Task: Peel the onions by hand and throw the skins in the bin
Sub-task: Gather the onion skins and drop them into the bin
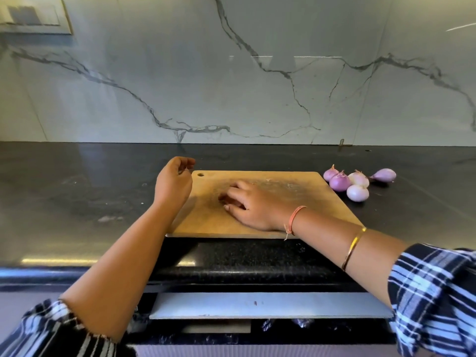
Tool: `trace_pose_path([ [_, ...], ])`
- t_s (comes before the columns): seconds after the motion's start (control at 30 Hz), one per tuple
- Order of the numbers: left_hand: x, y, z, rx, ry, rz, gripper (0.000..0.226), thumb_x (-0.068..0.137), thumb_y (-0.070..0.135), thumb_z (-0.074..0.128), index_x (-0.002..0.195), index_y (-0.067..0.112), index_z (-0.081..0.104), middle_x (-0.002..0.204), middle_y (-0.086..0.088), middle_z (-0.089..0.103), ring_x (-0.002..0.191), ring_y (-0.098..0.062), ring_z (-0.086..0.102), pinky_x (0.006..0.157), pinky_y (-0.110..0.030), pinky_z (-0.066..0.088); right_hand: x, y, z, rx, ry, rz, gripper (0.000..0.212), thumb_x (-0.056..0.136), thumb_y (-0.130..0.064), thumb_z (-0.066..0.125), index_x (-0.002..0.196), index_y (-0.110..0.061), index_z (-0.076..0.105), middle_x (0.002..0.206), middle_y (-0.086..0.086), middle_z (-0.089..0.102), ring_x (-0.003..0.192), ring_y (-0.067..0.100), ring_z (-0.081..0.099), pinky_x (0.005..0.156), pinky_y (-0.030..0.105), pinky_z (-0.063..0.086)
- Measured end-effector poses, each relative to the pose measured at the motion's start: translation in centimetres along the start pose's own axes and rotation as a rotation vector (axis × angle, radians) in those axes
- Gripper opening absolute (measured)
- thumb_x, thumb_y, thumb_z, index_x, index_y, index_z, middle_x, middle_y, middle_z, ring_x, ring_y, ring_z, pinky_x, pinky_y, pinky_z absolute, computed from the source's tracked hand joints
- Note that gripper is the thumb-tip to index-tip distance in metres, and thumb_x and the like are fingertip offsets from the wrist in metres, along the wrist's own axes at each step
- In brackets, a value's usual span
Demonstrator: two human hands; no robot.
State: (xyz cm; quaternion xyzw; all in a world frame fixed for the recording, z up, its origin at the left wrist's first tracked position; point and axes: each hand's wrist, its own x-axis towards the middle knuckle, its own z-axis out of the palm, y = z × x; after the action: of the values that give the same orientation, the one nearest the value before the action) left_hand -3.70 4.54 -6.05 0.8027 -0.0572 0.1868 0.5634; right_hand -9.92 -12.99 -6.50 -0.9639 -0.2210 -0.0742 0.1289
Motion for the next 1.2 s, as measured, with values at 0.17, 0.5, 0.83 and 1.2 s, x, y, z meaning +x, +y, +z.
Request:
trace_pose_path([
  [0.17,-0.5,0.4,-0.1,-0.077,0.018,-0.027,0.028,0.095,0.002,0.043,0.113,0.015,0.060,0.106,0.004,0.060,0.099,-0.012,0.057,0.093,-0.038,0.051,-0.5,1.0,0.0,-0.047,0.176,0.115,0.019,0.098,-0.017,0.041,0.102,-0.006,0.057,0.097,0.004,0.044,0.076,0.016,0.041,0.058,0.025,0.027],
  [0.5,-2.6,3.9,3.1,-0.700,-0.010,-0.393,0.021,0.097,0.002,0.041,0.099,0.013,0.059,0.098,-0.005,0.060,0.087,-0.015,0.057,0.087,-0.029,0.051,0.5,2.7,-1.3,0.440,0.459,0.540,0.023,0.083,-0.001,0.042,0.063,-0.001,0.053,0.072,0.019,0.062,0.058,0.023,0.049,0.052,0.029,0.035],
  [0.83,-5.3,6.9,6.8,-1.432,-0.135,-0.713,0.033,0.101,0.032,0.037,0.082,0.013,0.057,0.066,-0.004,0.060,0.063,-0.015,0.059,0.063,-0.024,0.050,4.3,-3.5,-2.8,0.970,0.668,0.558,0.023,0.078,-0.001,0.042,0.070,-0.009,0.062,0.062,0.005,0.061,0.053,0.020,0.055,0.048,0.022,0.039],
  [1.2,-4.8,5.7,6.2,-1.498,-0.130,-0.693,0.033,0.100,0.023,0.032,0.105,0.009,0.061,0.095,-0.009,0.065,0.092,-0.023,0.062,0.086,-0.030,0.049,3.1,-5.4,-1.5,0.840,0.680,0.399,0.012,0.093,-0.019,0.051,0.099,-0.018,0.061,0.103,0.001,0.065,0.093,0.015,0.059,0.081,0.028,0.049],
])
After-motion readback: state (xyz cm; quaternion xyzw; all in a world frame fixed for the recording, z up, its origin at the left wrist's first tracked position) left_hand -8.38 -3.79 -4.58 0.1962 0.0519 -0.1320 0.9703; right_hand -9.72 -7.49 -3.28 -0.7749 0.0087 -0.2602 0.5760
